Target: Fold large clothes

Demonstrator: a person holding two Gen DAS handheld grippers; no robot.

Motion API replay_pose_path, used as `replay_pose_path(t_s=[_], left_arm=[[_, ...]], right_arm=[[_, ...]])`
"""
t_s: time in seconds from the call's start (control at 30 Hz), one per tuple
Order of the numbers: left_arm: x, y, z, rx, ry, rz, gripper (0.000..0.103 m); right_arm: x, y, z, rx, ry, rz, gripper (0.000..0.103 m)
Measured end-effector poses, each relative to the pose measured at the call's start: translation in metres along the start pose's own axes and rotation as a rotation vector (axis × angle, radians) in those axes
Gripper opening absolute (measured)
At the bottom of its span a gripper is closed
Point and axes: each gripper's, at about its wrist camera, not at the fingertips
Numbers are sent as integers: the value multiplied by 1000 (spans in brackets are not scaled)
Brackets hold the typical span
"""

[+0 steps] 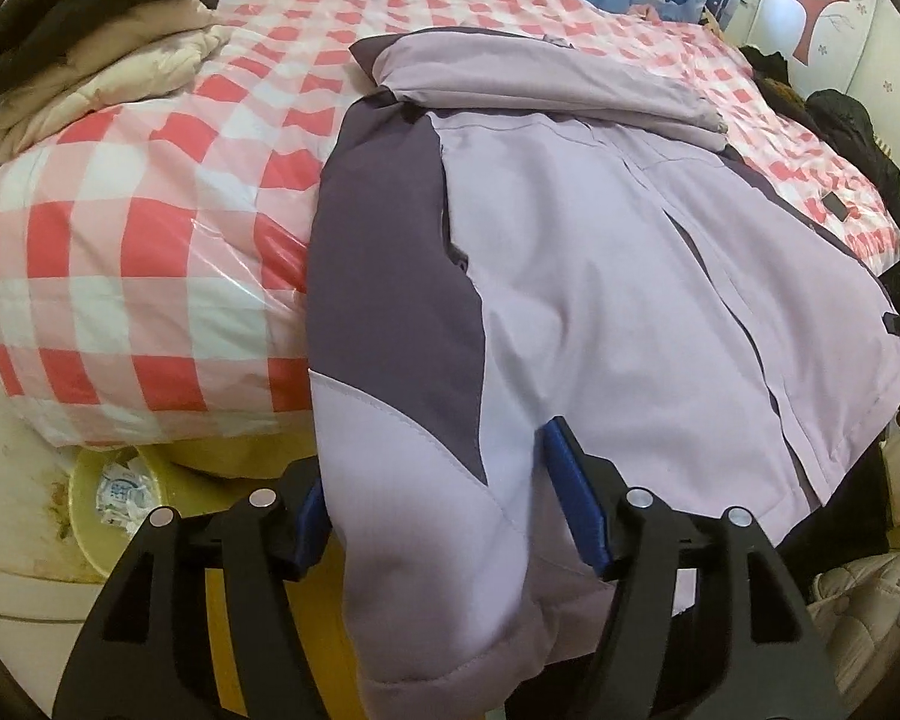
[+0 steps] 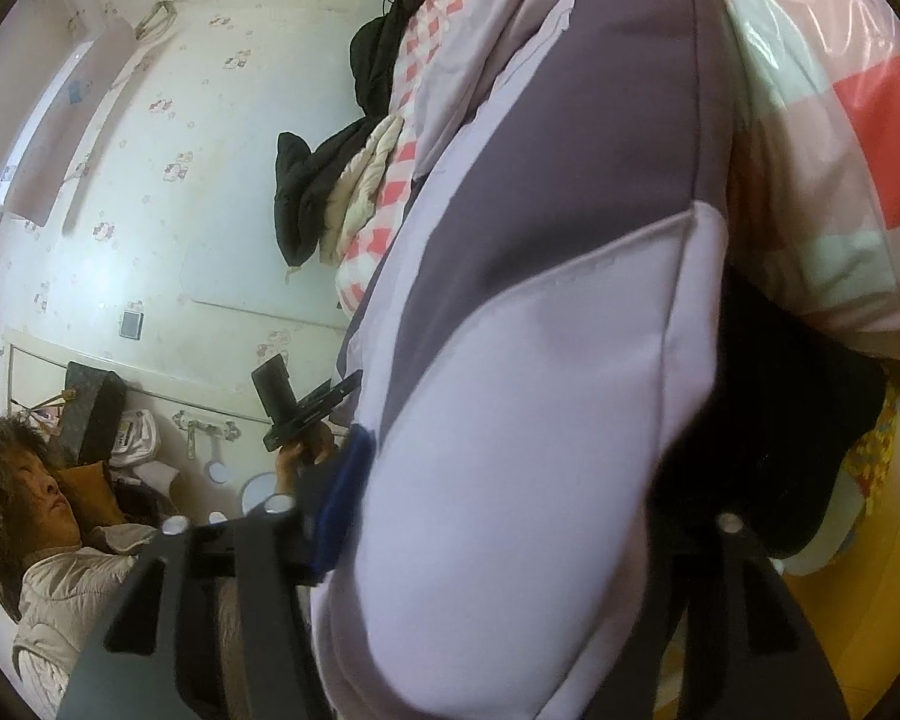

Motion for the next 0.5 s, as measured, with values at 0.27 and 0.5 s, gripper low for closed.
replay_pose_path(t_s=[0.27, 0.5], left_arm=[[17, -2, 10, 37, 82, -91, 61], [21, -5, 14, 64, 124, -123, 69]], right_arm=[[-1, -4, 2, 12, -1, 3, 47], [0, -4, -1, 7, 1, -15, 53]])
Point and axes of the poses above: each gripper's, at about its wrist camera, not at the fingertips, and z roughly against the way its jaws point, x to its right, y to its top, and after that the axes turned 6 degrees about x, right-handed
